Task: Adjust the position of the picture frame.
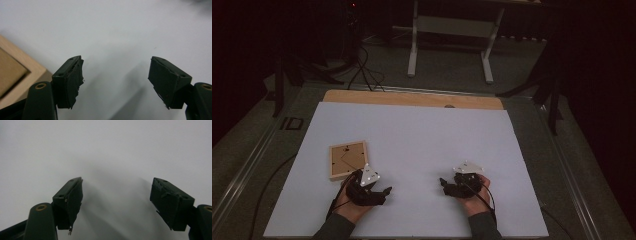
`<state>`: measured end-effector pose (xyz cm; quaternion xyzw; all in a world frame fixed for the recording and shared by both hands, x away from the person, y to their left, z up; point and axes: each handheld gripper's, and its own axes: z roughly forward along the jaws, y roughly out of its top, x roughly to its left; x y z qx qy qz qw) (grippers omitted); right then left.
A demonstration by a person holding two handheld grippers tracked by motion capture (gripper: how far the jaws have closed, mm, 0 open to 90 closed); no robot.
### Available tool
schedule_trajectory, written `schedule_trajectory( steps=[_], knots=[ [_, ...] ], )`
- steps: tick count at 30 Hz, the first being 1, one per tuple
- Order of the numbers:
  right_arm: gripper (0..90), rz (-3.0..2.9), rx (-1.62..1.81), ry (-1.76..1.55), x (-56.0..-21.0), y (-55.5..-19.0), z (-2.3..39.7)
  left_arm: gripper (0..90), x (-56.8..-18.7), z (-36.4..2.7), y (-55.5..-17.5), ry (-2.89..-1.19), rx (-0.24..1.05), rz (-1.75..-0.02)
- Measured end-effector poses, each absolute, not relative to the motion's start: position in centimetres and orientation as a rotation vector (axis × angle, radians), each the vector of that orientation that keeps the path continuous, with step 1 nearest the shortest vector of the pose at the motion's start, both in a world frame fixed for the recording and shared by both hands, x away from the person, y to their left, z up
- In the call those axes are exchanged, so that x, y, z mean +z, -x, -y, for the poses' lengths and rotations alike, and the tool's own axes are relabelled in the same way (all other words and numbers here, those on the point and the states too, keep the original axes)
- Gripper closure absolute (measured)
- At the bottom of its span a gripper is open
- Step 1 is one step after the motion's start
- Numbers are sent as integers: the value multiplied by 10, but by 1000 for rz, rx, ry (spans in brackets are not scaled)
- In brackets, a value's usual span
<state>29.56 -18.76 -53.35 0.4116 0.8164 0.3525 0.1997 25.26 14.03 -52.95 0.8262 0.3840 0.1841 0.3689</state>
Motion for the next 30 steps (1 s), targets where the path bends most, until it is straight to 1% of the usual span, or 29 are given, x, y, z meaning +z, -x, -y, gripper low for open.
schedule_trajectory(
  steps=[9,14,22,24,30],
  knots=[
    [263,-2253,1034,-1124,-526,-293,188,289,-516,-149,-246,-2060,541,-983],
    [263,-2249,1055,-1122,-524,-292,189,299,-513,-153,-247,-2040,557,-993],
    [262,-2242,1073,-1128,-522,-292,190,336,-508,-164,-246,-2011,591,-1025],
    [262,-2243,1068,-1126,-522,-292,190,359,-506,-168,-247,-2002,591,-1034],
    [262,-2243,1069,-1125,-522,-292,190,375,-504,-177,-249,-1982,611,-1068]
  ],
)
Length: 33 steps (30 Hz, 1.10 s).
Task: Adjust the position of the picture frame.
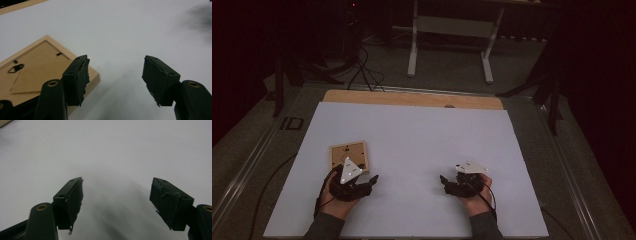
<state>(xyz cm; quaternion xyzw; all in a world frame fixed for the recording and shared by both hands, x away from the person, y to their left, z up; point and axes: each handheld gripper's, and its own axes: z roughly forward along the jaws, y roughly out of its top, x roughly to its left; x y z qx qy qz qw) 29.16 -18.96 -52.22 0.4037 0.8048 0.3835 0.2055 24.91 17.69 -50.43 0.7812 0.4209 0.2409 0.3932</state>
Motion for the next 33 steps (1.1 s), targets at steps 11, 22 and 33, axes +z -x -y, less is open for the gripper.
schedule_trajectory(
  steps=[11,22,33],
  knots=[
    [263,-2245,1067,-1123,-522,-292,190,420,-502,-200,-254,-1926,637,-1165],
    [273,-2249,1065,-1124,-522,-292,190,478,-505,-226,-263,-1874,682,-1317],
    [274,-2244,1066,-1124,-522,-292,190,453,-508,-247,-269,-1821,742,-1458]
  ],
)
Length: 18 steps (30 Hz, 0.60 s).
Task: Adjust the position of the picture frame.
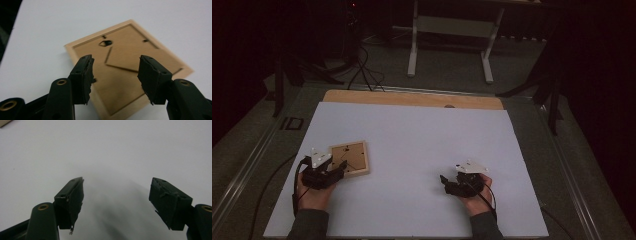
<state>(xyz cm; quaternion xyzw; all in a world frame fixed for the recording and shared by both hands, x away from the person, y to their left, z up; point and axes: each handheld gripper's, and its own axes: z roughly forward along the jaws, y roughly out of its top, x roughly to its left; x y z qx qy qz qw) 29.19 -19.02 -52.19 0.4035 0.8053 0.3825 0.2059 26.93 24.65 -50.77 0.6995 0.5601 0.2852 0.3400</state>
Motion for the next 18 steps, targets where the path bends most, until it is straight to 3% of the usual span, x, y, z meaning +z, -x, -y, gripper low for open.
schedule_trajectory(
  steps=[9,18],
  knots=[
    [273,-2239,1066,-1126,-522,-292,191,492,-513,-260,-274,-1809,742,-1548],
    [273,-2239,1062,-1126,-522,-292,191,658,-515,-264,-276,-1813,734,-1592]
  ],
)
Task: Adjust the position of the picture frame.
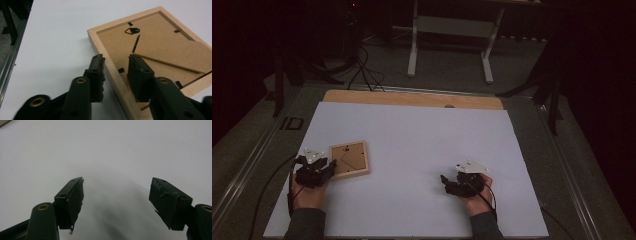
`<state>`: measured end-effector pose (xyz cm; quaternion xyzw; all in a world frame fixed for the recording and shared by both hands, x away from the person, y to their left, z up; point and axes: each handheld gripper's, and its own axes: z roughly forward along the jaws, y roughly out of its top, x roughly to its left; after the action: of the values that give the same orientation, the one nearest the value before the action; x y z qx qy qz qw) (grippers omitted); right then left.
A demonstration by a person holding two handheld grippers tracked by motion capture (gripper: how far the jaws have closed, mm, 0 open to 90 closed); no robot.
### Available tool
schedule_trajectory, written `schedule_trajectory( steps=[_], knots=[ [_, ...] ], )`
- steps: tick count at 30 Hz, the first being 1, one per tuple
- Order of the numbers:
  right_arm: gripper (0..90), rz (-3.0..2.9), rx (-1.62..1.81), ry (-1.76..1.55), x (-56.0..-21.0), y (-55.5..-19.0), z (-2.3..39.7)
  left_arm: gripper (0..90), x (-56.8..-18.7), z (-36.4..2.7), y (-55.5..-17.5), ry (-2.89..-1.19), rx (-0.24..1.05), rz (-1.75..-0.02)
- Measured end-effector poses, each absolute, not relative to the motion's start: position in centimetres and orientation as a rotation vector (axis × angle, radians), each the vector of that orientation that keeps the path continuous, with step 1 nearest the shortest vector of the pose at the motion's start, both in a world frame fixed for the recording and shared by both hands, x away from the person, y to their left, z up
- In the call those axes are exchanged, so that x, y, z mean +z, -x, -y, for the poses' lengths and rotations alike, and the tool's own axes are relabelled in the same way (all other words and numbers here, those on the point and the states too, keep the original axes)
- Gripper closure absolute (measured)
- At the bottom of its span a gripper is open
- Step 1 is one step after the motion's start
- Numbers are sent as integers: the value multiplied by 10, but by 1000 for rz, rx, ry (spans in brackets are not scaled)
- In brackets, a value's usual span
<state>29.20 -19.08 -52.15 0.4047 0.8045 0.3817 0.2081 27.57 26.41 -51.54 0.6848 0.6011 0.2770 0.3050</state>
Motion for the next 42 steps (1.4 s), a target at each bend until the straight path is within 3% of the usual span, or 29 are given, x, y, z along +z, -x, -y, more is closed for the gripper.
schedule_trajectory(
  steps=[7,17,23,42],
  knots=[
    [274,-2239,1062,-1125,-522,-292,191,716,-516,-267,-276,-1804,704,-1600],
    [274,-2237,1063,-1126,-521,-292,191,708,-516,-268,-274,-1799,666,-1596],
    [274,-2241,1055,-1119,-522,-292,190,773,-516,-269,-273,-1797,649,-1591],
    [276,-2243,1060,-1113,-522,-292,189,812,-516,-257,-280,-1837,651,-1543]
  ],
)
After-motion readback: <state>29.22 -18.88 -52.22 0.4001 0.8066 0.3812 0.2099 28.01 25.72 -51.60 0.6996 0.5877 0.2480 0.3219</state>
